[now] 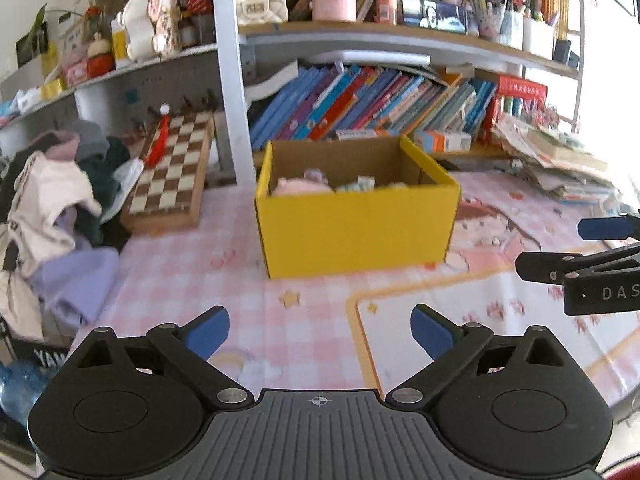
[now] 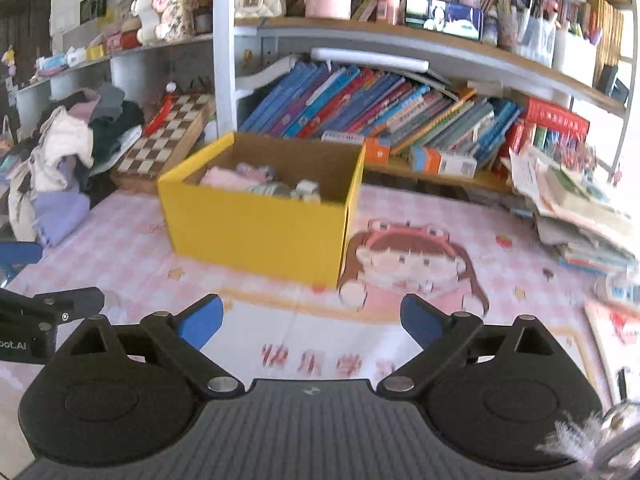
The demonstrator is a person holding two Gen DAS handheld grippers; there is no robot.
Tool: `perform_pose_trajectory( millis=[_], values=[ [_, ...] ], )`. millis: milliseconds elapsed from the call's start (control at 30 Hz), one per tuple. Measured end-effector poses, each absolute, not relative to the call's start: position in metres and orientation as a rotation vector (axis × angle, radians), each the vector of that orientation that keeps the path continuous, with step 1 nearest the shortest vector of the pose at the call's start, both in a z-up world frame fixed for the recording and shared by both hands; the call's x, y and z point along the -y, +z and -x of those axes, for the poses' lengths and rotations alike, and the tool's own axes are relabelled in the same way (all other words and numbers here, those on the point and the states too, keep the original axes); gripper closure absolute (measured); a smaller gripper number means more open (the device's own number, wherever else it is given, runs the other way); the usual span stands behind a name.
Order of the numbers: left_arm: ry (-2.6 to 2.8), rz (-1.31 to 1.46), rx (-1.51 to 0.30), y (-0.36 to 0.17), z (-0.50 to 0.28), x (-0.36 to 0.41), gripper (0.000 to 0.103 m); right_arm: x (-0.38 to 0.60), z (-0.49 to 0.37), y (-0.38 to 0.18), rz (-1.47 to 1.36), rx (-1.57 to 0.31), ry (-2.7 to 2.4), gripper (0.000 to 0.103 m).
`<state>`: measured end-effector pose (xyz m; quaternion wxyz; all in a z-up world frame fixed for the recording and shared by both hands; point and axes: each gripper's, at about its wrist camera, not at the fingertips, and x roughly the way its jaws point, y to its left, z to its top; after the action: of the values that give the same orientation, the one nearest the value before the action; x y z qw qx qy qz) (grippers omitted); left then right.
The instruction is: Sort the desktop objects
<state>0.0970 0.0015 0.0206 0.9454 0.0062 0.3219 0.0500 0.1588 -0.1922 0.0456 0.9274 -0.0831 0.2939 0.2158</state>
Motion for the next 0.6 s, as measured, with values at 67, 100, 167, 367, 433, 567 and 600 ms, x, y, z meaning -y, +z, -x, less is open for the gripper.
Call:
perform_pose_trajectory(
  millis=[67, 100, 167, 367, 433, 567, 600],
  values=[
    [0.111, -0.009, -0.667, 0.017, -0.089, 0.001, 0.004, 0.194, -0.148, 0.041, 0.169, -0.616, 0.438, 0.007],
    [0.115, -0.004, -0.668, 0.016, -0.085, 0.002, 0.004, 0.196, -0.142, 0.038, 0.16, -0.621, 0.433, 0.007],
    [0.124, 0.002, -0.667, 0.014, -0.077, 0.004, 0.004, 0.197, -0.132, 0.035, 0.136, -0.632, 0.425, 0.007],
    [0.131, -0.005, -0.679, 0.009, -0.065, 0.01, 0.004, 0.194, -0.108, 0.031, 0.171, -0.624, 0.425, 0.005],
    [0.13, -0.013, -0.681, 0.008, -0.062, 0.012, 0.004, 0.194, -0.105, 0.031, 0.168, -0.627, 0.425, 0.004],
    [0.121, -0.023, -0.696, 0.006, -0.058, 0.016, 0.004, 0.196, -0.101, 0.028, 0.16, -0.646, 0.419, 0.004],
    [0.12, -0.024, -0.701, 0.005, -0.057, 0.016, 0.004, 0.196, -0.1, 0.027, 0.159, -0.65, 0.419, 0.004]
  ],
)
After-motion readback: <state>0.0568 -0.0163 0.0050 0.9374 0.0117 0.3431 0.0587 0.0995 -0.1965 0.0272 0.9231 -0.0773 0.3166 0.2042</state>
